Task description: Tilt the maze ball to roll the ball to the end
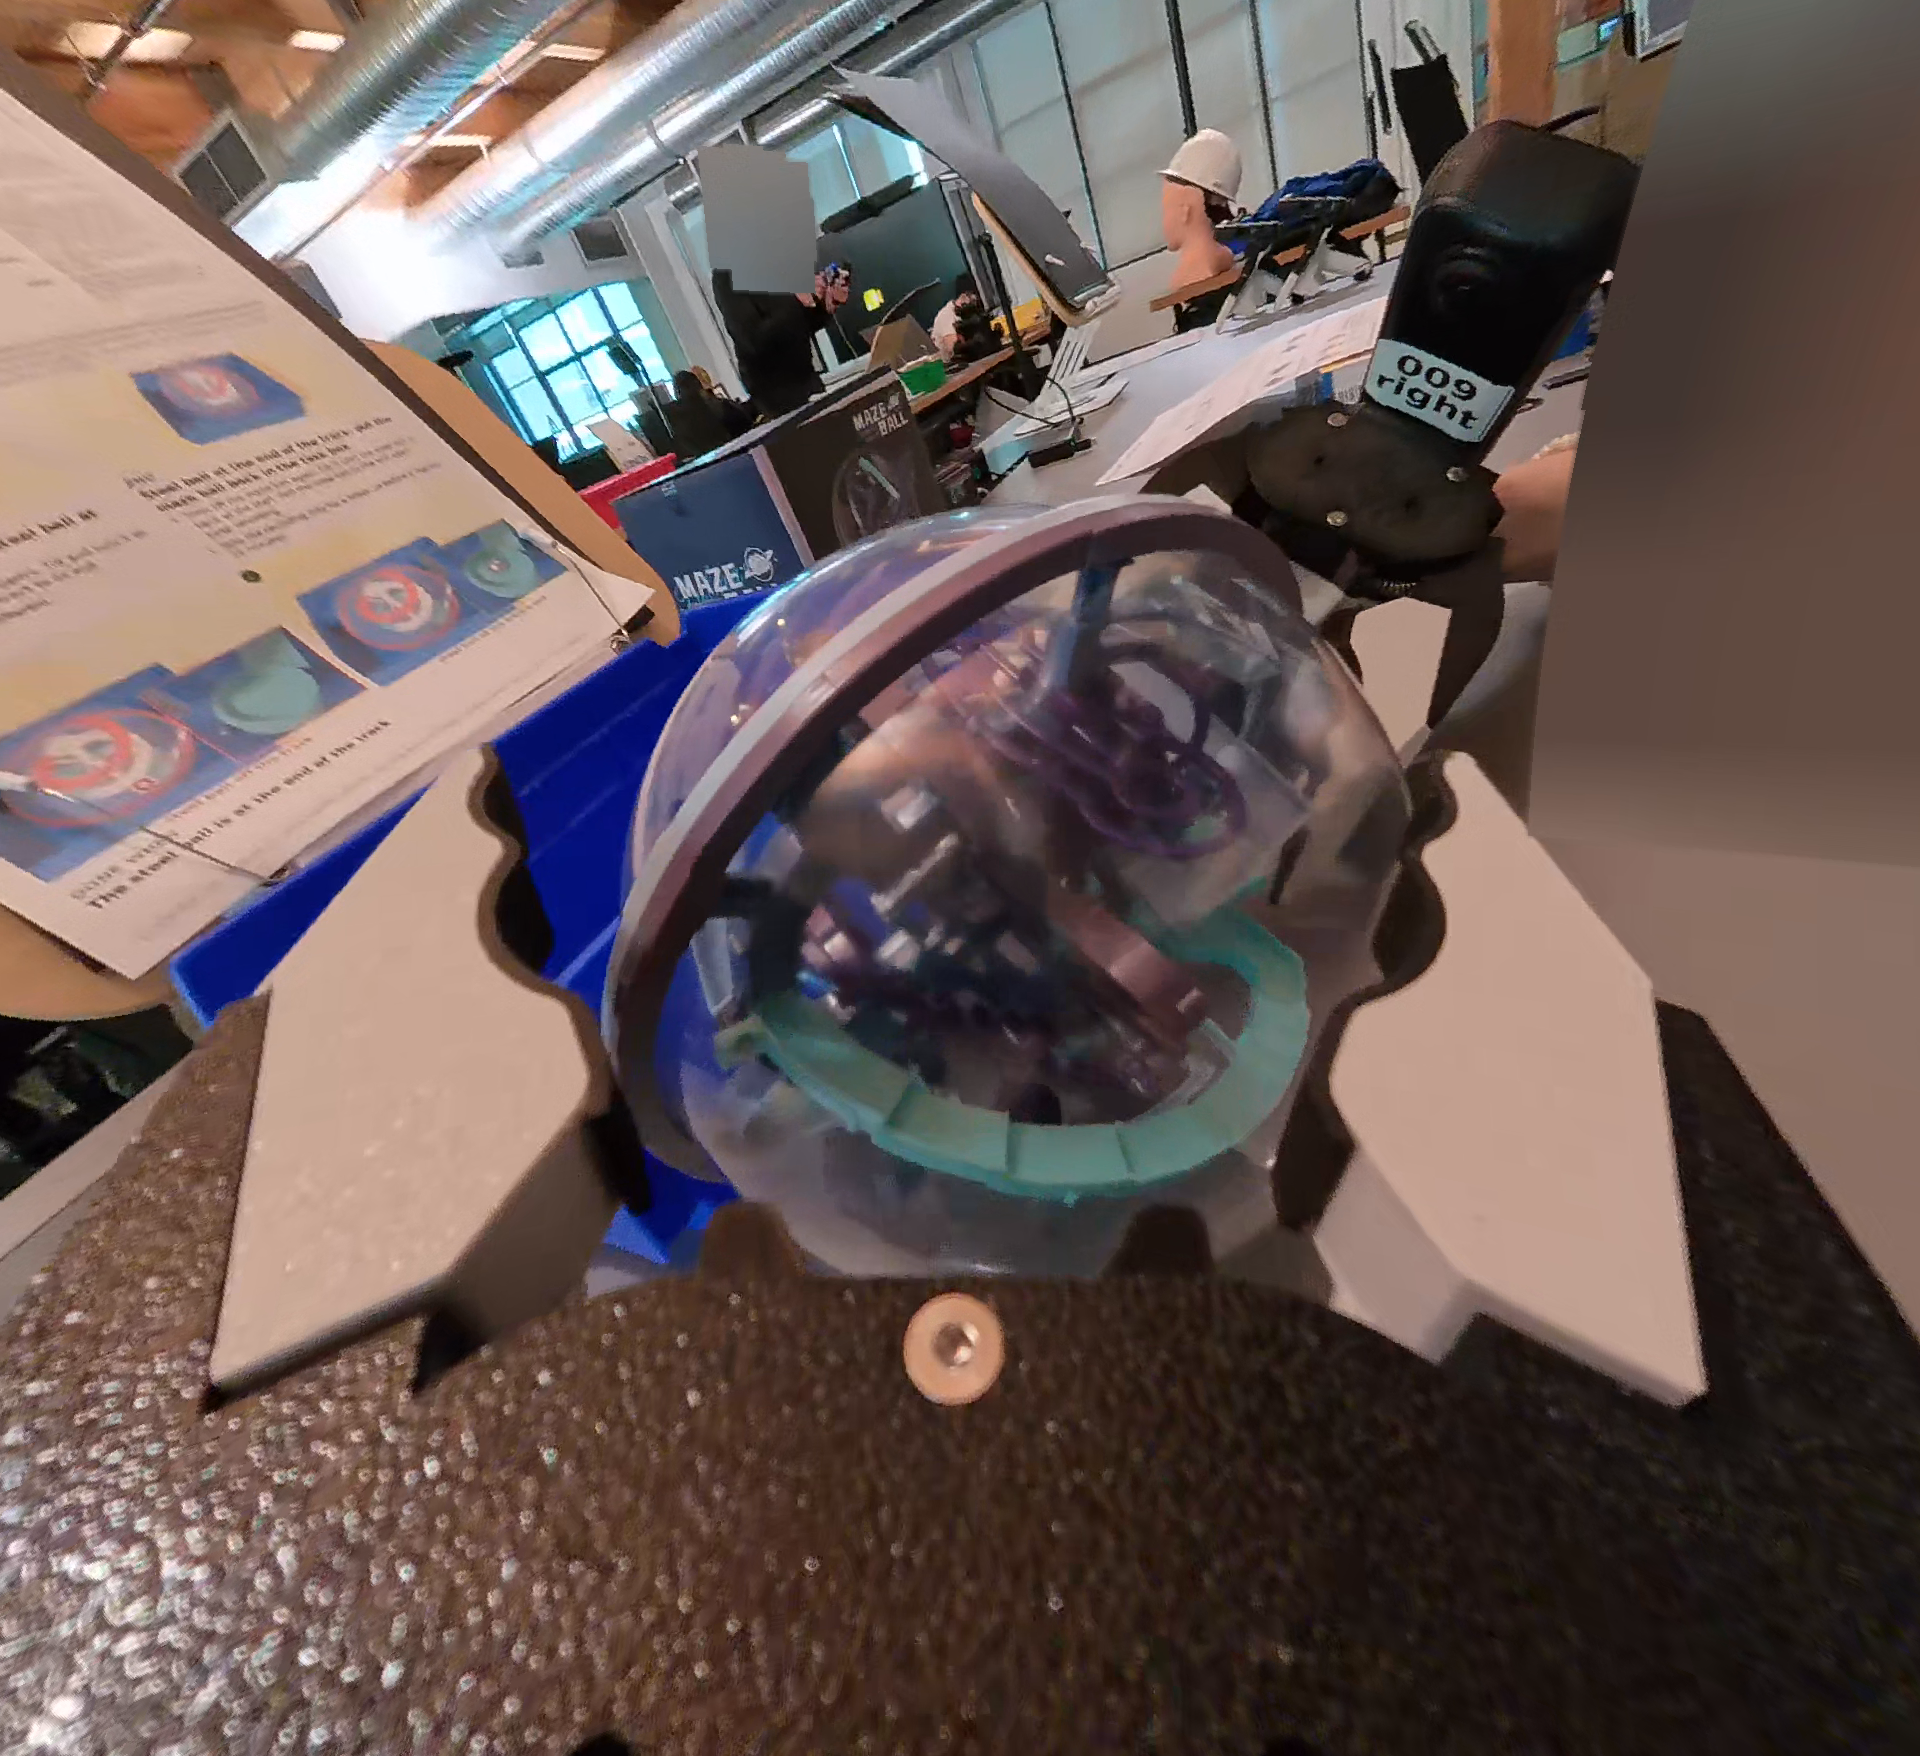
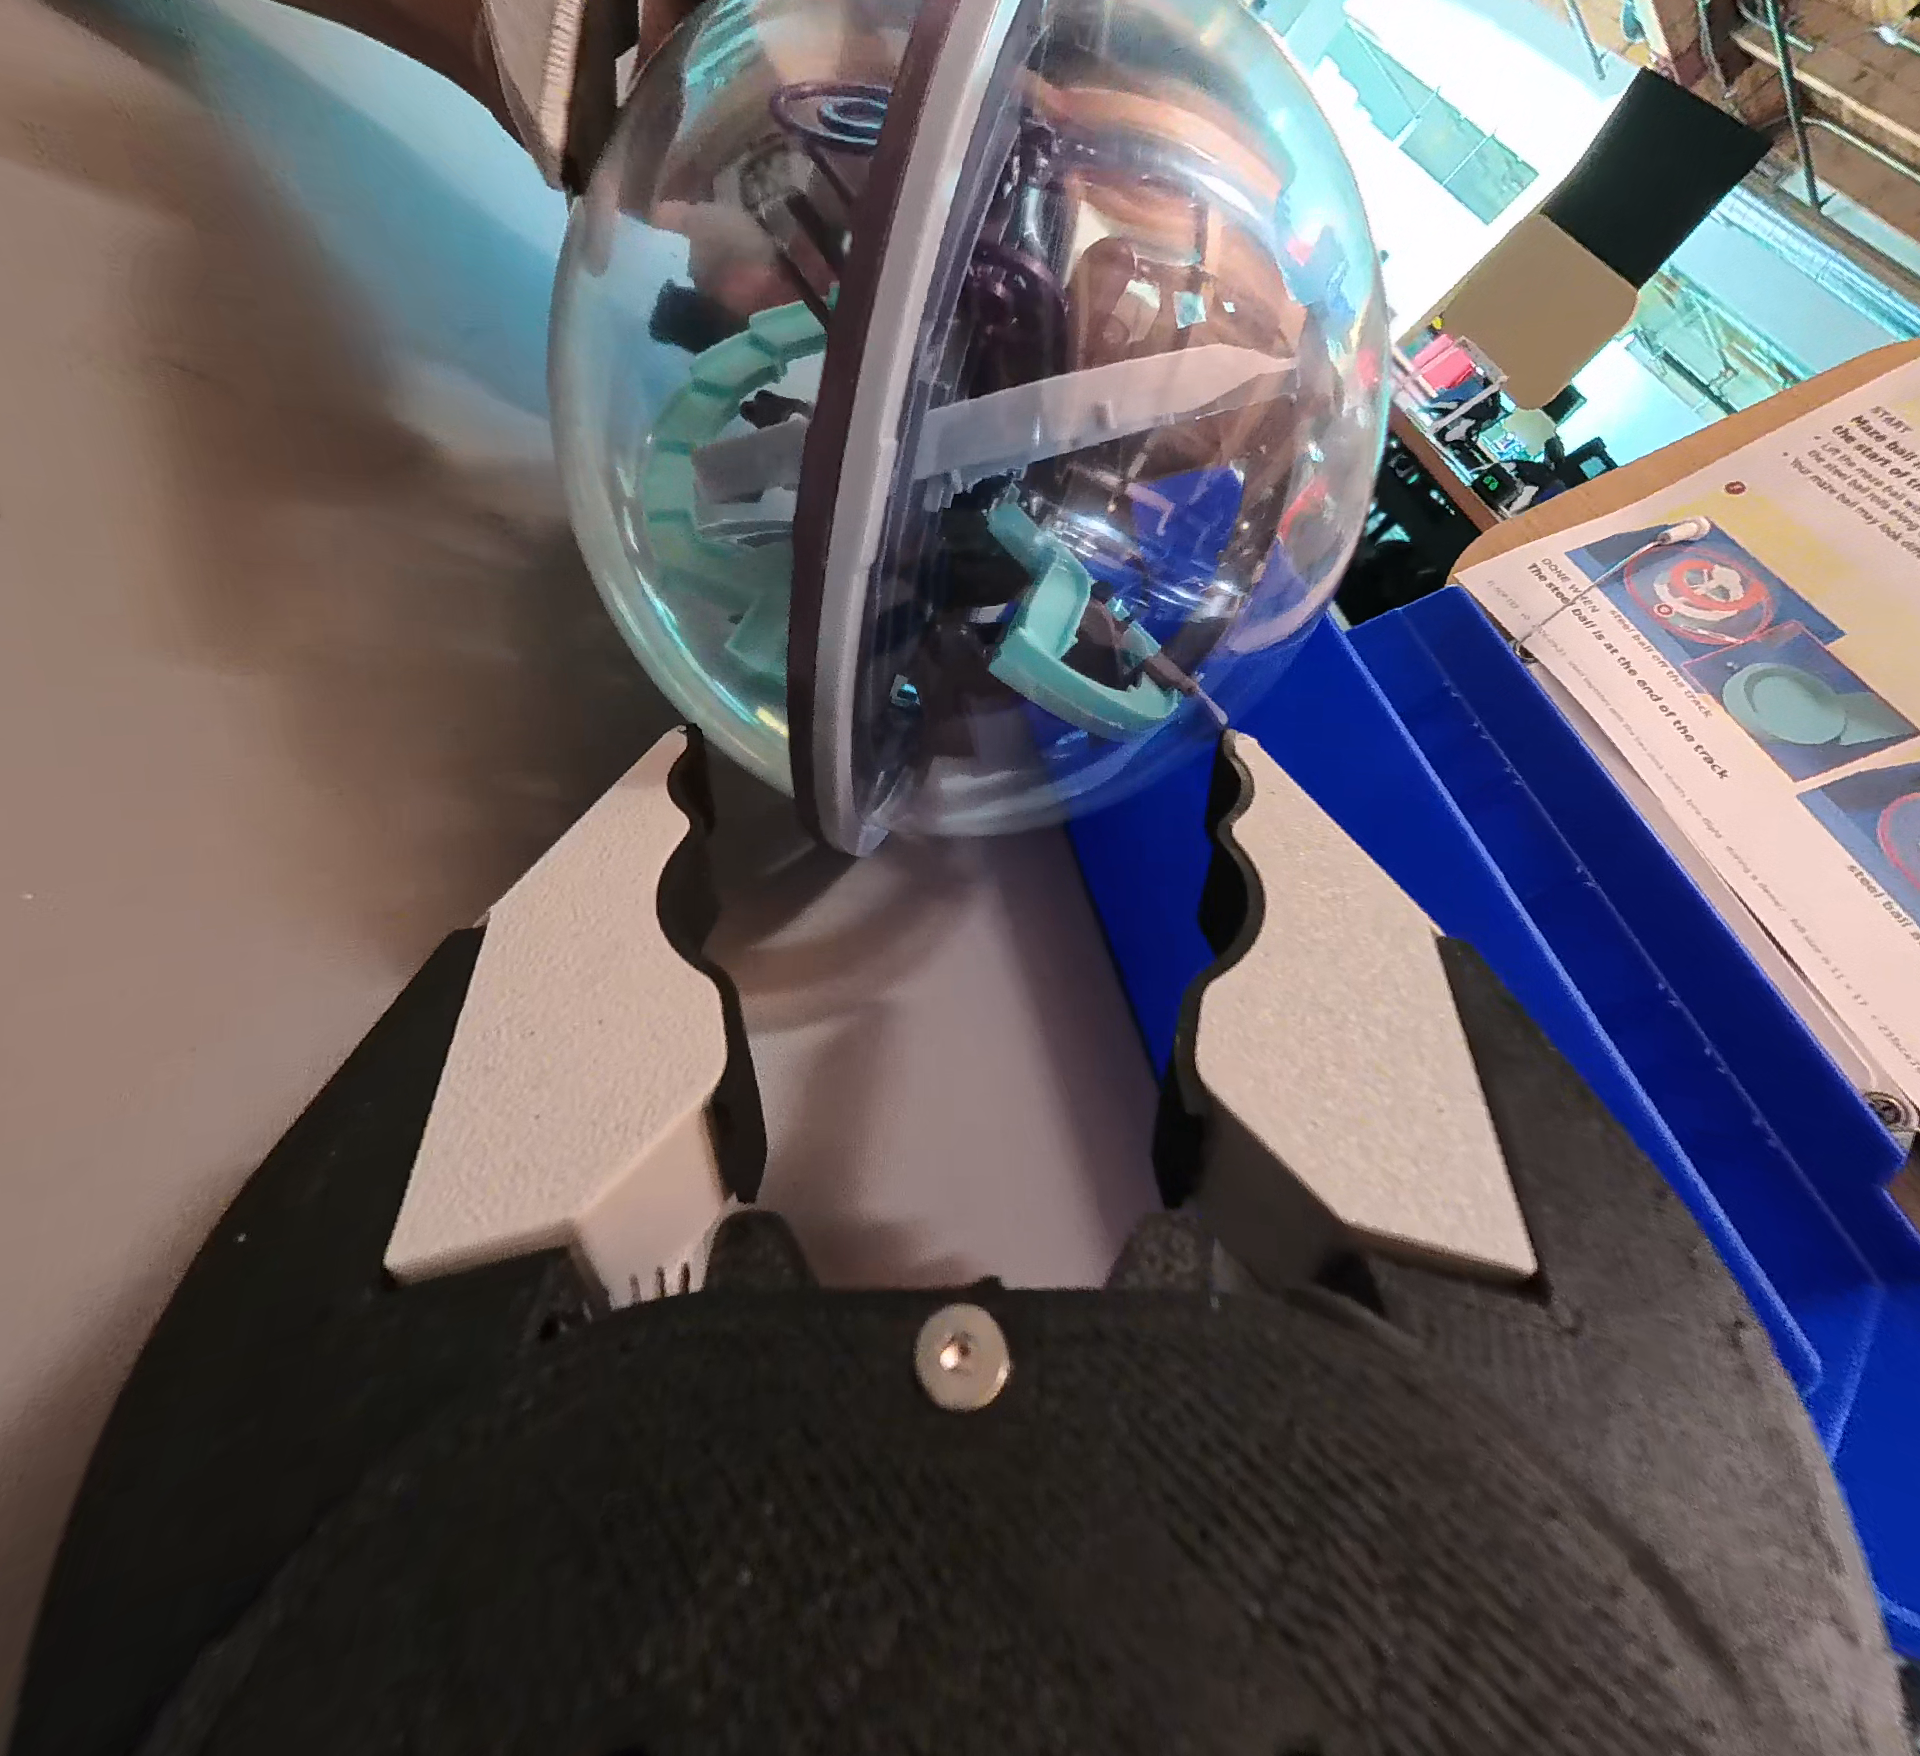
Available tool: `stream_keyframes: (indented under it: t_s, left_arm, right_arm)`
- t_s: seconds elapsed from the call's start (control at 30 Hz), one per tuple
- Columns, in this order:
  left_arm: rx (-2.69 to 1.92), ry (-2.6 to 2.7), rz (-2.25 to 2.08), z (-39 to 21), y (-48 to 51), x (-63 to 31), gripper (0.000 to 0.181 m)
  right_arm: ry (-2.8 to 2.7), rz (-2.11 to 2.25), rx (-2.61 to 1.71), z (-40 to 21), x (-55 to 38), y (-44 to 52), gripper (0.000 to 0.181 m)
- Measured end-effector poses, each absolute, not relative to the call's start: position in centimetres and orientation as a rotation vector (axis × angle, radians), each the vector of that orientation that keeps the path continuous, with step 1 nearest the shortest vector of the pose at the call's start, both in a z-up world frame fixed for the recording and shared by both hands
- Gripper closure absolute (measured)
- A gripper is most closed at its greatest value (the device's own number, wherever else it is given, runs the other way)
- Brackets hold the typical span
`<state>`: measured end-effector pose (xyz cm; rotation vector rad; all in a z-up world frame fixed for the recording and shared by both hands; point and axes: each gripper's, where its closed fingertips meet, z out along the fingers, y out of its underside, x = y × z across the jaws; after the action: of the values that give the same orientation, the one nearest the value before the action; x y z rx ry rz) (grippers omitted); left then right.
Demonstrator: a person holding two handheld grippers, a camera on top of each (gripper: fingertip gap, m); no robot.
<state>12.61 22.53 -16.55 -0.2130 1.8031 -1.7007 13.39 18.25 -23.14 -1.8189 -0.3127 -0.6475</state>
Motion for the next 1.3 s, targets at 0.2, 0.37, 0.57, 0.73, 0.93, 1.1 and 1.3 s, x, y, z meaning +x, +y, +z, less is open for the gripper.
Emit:
stream_keyframes:
  t_s: [0.2, 0.37, 0.57, 0.73, 0.93, 1.1, 1.3]
  left_arm:
    - [-0.315, 1.882, -1.683, -17.4, 22.8, 12.9, 0.024]
    - [-0.497, 1.993, -1.651, -18.7, 22.7, 13.1, 0.023]
    - [-0.687, 2.141, -1.607, -20.3, 22.9, 13.0, 0.023]
    - [-0.731, 2.183, -1.559, -20.7, 23.2, 12.9, 0.023]
    - [-0.781, 2.217, -1.384, -21.3, 23.7, 12.7, 0.023]
    - [-0.865, 2.246, -1.306, -21.8, 24.1, 12.5, 0.023]
    - [-0.680, 2.226, -1.197, -21.7, 24.3, 12.6, 0.024]
  right_arm:
    - [-0.314, -0.655, -1.822, -23.1, 13.4, 18.2, 0.089]
    - [-0.306, -0.657, -1.829, -23.1, 13.5, 18.2, 0.087]
    - [-0.302, -0.651, -1.813, -22.8, 13.2, 18.3, 0.080]
    - [-0.308, -0.653, -1.805, -22.6, 13.0, 18.4, 0.081]
    - [-0.312, -0.669, -1.806, -22.6, 12.9, 18.6, 0.078]
    - [-0.333, -0.694, -1.805, -22.6, 12.7, 18.7, 0.078]
    - [-0.324, -0.631, -1.788, -22.4, 12.4, 18.5, 0.085]
